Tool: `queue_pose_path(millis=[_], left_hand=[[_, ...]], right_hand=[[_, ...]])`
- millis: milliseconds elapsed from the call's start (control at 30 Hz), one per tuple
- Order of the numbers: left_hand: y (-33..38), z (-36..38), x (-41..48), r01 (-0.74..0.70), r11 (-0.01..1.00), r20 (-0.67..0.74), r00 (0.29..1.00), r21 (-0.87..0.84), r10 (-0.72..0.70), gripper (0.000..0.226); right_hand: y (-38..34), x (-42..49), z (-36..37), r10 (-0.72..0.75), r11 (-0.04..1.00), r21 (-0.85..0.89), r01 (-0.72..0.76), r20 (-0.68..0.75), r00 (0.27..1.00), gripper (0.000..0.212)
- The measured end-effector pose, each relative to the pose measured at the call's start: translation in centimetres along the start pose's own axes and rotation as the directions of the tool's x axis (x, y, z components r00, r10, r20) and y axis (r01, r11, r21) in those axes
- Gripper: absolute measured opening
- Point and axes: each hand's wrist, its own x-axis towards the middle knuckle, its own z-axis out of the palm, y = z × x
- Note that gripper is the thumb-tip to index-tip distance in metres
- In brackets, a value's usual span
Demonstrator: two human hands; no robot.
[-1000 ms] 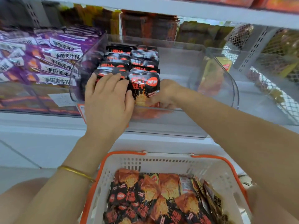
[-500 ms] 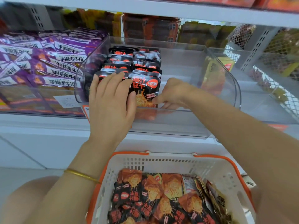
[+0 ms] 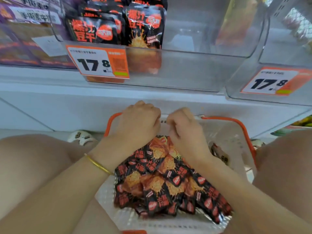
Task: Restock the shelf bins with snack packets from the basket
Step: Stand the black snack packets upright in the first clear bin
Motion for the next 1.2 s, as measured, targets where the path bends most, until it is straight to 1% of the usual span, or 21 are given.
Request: queue_pose_path(millis=[33,67,100,167,200,267,333,400,467,567,600,633,700,733,800,867,933,1000,1067,1133,1200], left_hand=[[0.2,0.3,0.1,0.009,1.000,0.040,0.999,0.023,-0.009,0.027],[0.4,0.5,0.2,0.006,0.999,0.074,0.997,0.032,-0.009,0.027],[0.6,0.8,0.2,-0.004,0.999,0.099,0.995,0.031,0.001,0.027],[1.1,1.2,0.2,-0.024,0.999,0.126,0.992,0.040,0.019,0.028],[1.2,1.3,0.2,-0.024,0.999,0.139,0.990,0.040,0.019,0.028],[1.3,1.6,0.2,-0.015,1.000,0.170,0.985,0.017,0.012,0.028],[1.3,1.7,0.2,-0.018,1.000,0.184,0.983,-0.002,0.018,0.028],[1.4,1.9,0.1,-0.036,0.999,0.209,0.977,-0.010,0.037,0.025],[1.4,2.1,0.0,-0.030,0.999,0.288,0.957,-0.045,0.041,0.022],[1.2,2.2,-0.1,0.014,0.991,0.438,0.898,-0.135,0.048,0.021],[1.2,2.1,-0.2,0.000,0.989,0.492,0.868,-0.145,0.072,0.030],[1.4,2.0,-0.4,-0.028,0.987,0.542,0.833,-0.157,0.109,0.044],[2.1,1.7,-0.8,-0.071,0.980,0.613,0.771,-0.188,0.174,0.068],[2.5,1.4,-1.1,-0.091,0.977,0.613,0.766,-0.195,0.193,0.073],[3.0,1.2,-1.2,-0.119,0.968,0.507,0.834,-0.221,0.218,0.060],[2.6,0.3,-0.7,-0.091,0.952,0.332,0.924,-0.294,0.191,0.031],[1.7,-1.1,0.0,-0.011,0.932,0.200,0.976,-0.363,0.089,0.018],[0.7,-2.8,0.6,0.090,0.859,0.151,0.988,-0.504,-0.015,0.015],[0.1,-4.4,0.7,0.130,0.713,0.139,0.989,-0.689,-0.045,0.024],[0.1,-6.1,0.6,0.116,0.576,0.122,0.992,-0.809,-0.029,0.033],[0.1,-7.9,0.7,0.079,0.466,0.070,0.997,-0.881,-0.036,0.033]], right_hand=[[1.6,-1.4,2.1,0.121,0.989,-0.119,-0.090,0.284,0.951,0.021],[3.1,-2.7,3.9,0.245,0.962,-0.236,-0.139,0.516,0.821,0.028],[4.5,-4.1,5.4,0.340,0.933,-0.327,-0.152,0.657,0.672,0.037],[6.1,-6.8,7.4,0.437,0.892,-0.436,-0.116,0.771,0.463,0.063],[6.5,-8.0,8.1,0.473,0.872,-0.480,-0.093,0.780,0.410,0.075],[6.7,-9.5,9.1,0.512,0.837,-0.546,-0.039,0.755,0.410,0.080],[6.1,-9.7,9.5,0.504,0.834,-0.552,-0.027,0.739,0.448,0.060],[5.3,-8.6,8.9,0.496,0.850,-0.520,-0.085,0.734,0.463,0.027],[5.1,-6.8,7.7,0.501,0.855,-0.502,-0.128,0.738,0.453,0.017],[5.6,-3.5,4.6,0.561,0.817,-0.412,-0.403,0.730,0.390,0.023],[5.8,-2.6,3.5,0.590,0.738,-0.299,-0.605,0.721,0.364,0.026],[5.5,-1.8,2.4,0.610,0.583,-0.121,-0.804,0.719,0.334,0.024],[4.3,-0.4,0.0,0.573,0.195,0.207,-0.959,0.770,0.283,0.017],[3.8,0.1,-0.9,0.540,0.056,0.296,-0.953,0.794,0.279,0.018],[2.9,0.6,-2.3,0.475,-0.063,0.345,-0.937,0.836,0.276,0.021],[2.6,0.9,-3.5,0.451,-0.036,0.306,-0.951,0.854,0.258,0.028],[2.9,1.0,-4.3,0.510,0.106,0.269,-0.957,0.812,0.285,0.057],[3.0,1.3,-4.9,0.592,0.316,0.315,-0.895,0.672,0.445,0.072],[2.0,1.9,-5.8,0.518,0.411,0.471,-0.780,0.584,0.625,0.068],[0.7,2.7,-7.1,0.356,0.484,0.587,-0.649,0.545,0.759,0.044],[-0.8,4.4,-8.9,0.210,0.505,0.653,-0.564,0.541,0.814,0.014]])
